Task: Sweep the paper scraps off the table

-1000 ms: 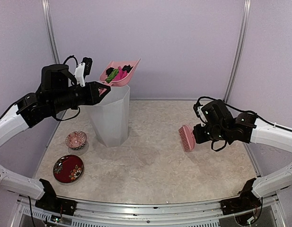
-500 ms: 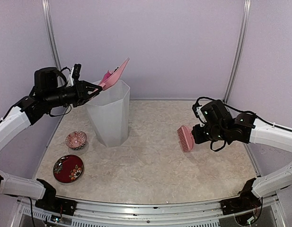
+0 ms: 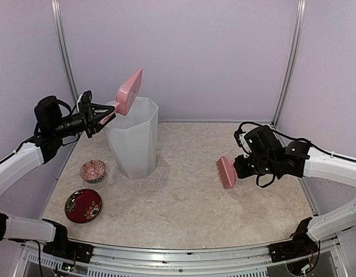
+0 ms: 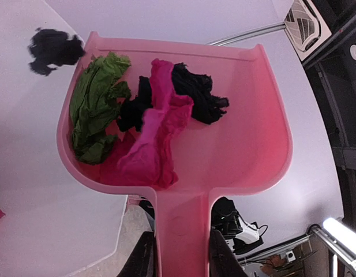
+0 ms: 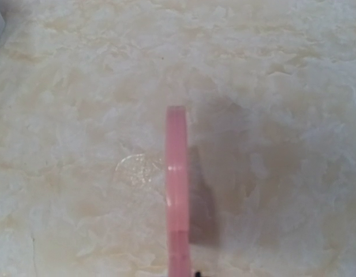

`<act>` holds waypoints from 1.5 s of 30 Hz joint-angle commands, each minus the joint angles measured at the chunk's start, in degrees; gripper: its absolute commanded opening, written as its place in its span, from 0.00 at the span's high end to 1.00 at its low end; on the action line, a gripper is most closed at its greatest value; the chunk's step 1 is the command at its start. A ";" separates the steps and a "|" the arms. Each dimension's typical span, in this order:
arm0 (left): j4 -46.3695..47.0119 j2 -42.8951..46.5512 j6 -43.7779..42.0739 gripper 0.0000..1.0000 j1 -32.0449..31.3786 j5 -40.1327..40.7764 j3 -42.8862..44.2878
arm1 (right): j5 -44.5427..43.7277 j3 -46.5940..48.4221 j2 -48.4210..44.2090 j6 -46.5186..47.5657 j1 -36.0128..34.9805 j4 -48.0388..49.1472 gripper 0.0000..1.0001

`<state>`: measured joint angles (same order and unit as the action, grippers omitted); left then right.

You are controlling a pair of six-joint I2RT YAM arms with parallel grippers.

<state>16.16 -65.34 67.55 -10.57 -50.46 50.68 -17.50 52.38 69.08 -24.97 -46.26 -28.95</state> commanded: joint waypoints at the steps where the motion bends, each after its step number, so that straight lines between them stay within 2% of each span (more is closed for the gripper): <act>1: 17.75 -1.27 14.96 1.00 1.93 -5.91 -2.90 | 0.19 -0.78 -1.48 -0.52 0.56 1.88 1.00; 5: 25.17 -3.00 22.24 1.00 2.92 -7.02 -4.12 | 0.17 -1.01 -1.69 -0.60 0.56 2.11 1.00; 16: 53.56 -8.74 45.82 1.00 3.53 -6.77 -6.39 | 0.49 -1.32 -1.73 -0.93 0.55 2.69 1.00; 20: 55.63 -8.95 46.96 1.00 3.61 -6.46 -6.38 | 0.28 -1.38 -2.30 -0.96 0.56 2.33 1.00; 28: 54.15 -8.36 45.28 1.00 3.71 -7.51 -6.10 | 0.46 -1.38 -2.59 -0.93 0.56 2.40 1.00; 31: 49.70 -7.17 41.66 1.00 3.72 -8.52 -5.17 | 0.66 -1.23 -2.59 -0.96 0.56 2.61 1.00; 35: 35.76 -4.52 31.23 1.00 3.37 -10.21 -2.24 | 0.89 -0.84 -2.80 -0.96 0.56 2.98 1.00; 38: 24.82 -2.66 20.20 1.00 2.82 -11.10 0.54 | 1.10 -0.47 -3.10 -0.83 0.56 3.40 1.00; 45: -9.24 1.60 -9.80 1.00 -1.42 -7.17 11.03 | 1.28 -0.90 -5.56 0.04 0.56 6.00 1.00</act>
<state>29.63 -66.65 79.92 -9.32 -59.79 55.18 -16.45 51.57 66.39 -25.34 -46.24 -26.59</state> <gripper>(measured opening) 0.220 0.065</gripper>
